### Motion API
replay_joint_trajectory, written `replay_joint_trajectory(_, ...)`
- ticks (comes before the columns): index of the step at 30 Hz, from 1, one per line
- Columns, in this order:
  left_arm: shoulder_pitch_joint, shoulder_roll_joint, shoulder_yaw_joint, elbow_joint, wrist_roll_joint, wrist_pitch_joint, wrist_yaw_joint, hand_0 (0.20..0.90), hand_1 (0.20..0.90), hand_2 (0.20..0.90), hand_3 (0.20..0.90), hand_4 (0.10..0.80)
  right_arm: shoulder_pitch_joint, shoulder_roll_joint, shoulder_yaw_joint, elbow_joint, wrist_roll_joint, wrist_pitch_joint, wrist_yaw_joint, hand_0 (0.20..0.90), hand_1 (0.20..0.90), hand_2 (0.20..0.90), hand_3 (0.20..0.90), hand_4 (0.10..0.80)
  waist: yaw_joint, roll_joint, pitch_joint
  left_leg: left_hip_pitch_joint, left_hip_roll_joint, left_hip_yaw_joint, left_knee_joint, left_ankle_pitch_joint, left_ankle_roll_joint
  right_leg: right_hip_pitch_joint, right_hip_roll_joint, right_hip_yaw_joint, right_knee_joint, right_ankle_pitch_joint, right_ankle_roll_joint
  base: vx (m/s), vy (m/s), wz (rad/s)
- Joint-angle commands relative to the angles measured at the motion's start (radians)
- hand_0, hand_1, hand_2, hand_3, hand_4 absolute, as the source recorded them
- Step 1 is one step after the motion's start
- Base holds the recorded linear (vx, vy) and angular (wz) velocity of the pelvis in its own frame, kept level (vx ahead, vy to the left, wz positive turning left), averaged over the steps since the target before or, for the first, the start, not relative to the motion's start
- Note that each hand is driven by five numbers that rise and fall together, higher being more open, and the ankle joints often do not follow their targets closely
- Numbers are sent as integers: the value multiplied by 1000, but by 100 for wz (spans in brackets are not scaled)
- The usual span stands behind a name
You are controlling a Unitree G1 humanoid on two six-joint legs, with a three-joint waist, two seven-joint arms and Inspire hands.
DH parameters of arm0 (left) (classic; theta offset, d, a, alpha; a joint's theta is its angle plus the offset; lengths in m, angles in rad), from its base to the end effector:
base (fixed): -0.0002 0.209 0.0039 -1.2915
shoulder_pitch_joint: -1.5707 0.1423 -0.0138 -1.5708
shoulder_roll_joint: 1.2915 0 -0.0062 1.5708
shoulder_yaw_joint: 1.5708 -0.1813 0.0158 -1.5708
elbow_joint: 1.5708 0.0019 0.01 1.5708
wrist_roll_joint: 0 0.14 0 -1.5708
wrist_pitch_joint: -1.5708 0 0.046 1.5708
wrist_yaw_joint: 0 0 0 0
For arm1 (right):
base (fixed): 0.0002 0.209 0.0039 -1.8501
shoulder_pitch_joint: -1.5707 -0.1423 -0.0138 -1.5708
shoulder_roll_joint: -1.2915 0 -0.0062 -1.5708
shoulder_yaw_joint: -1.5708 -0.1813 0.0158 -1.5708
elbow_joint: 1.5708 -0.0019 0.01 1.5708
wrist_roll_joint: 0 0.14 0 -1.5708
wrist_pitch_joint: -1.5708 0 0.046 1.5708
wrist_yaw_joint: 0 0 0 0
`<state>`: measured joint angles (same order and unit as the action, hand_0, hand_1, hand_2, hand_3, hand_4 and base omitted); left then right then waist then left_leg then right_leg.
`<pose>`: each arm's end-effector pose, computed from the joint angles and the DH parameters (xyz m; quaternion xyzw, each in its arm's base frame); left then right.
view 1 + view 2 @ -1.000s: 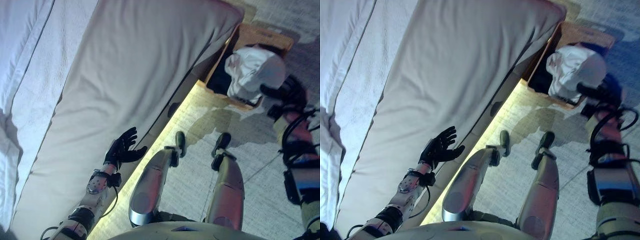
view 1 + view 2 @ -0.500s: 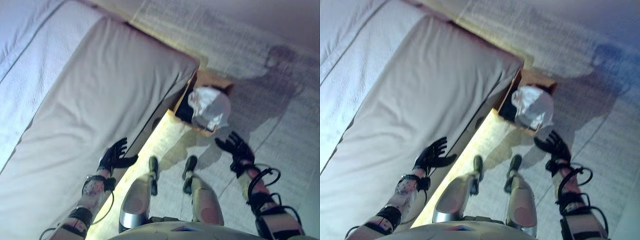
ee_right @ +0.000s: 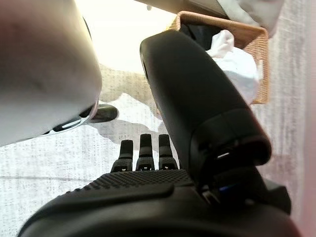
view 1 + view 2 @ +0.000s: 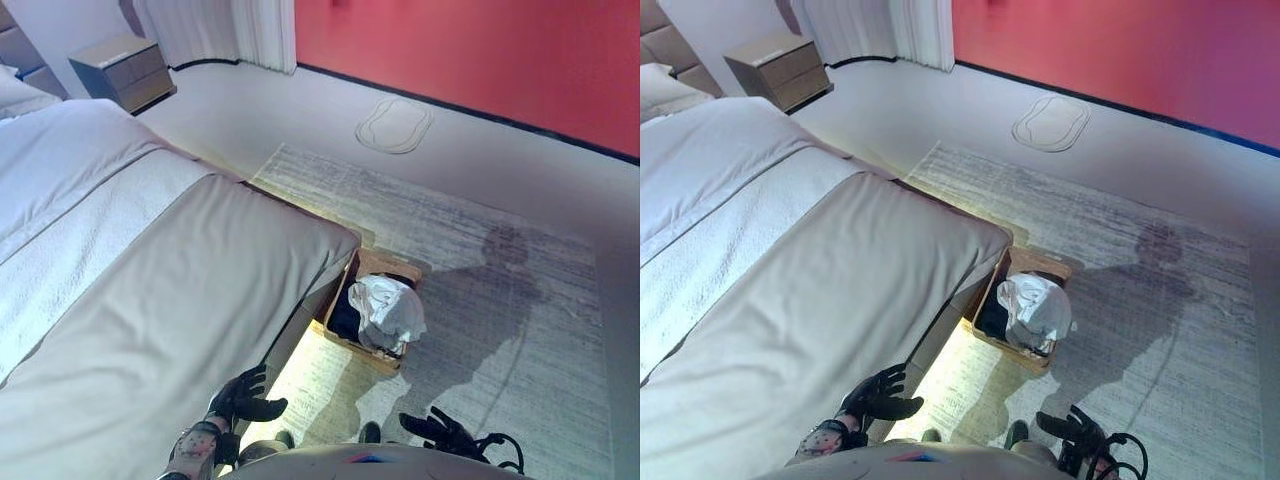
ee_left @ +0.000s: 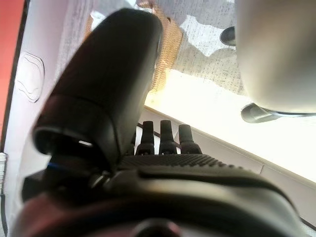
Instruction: Pick up the clothes from the bed and place them into the basket
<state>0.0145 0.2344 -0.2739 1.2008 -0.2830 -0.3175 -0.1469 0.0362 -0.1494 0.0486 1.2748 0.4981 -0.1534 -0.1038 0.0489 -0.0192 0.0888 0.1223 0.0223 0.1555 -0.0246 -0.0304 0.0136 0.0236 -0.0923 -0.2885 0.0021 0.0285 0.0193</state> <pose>0.0828 0.2115 -0.1104 0.0289 0.4430 -0.0397 0.8952 0.0568 -0.2029 -0.1217 0.0838 0.5267 -0.2284 0.8145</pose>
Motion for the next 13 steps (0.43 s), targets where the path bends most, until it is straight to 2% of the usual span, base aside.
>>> replay_joint_trajectory(1, -26, -6, 46, 14, -47, -15, -14, 900, 900, 900, 900, 800, 22, -12, 25, -7, -38, -26, -9, 900, 900, 900, 900, 800, -1, 24, -6, -56, 52, -50, -45, 105, -65, 67, -24, 39, 98, -61, 39, 11, 21, -10)
replay_joint_trajectory(13, -24, -7, 45, 30, -21, 13, 1, 900, 900, 900, 900, 800, 10, -25, 55, -1, -83, -35, -48, 900, 900, 900, 900, 800, 7, 22, -16, -46, 52, -54, -50, 101, -65, 86, -30, 34, 80, -59, 43, 1, 2, -1)
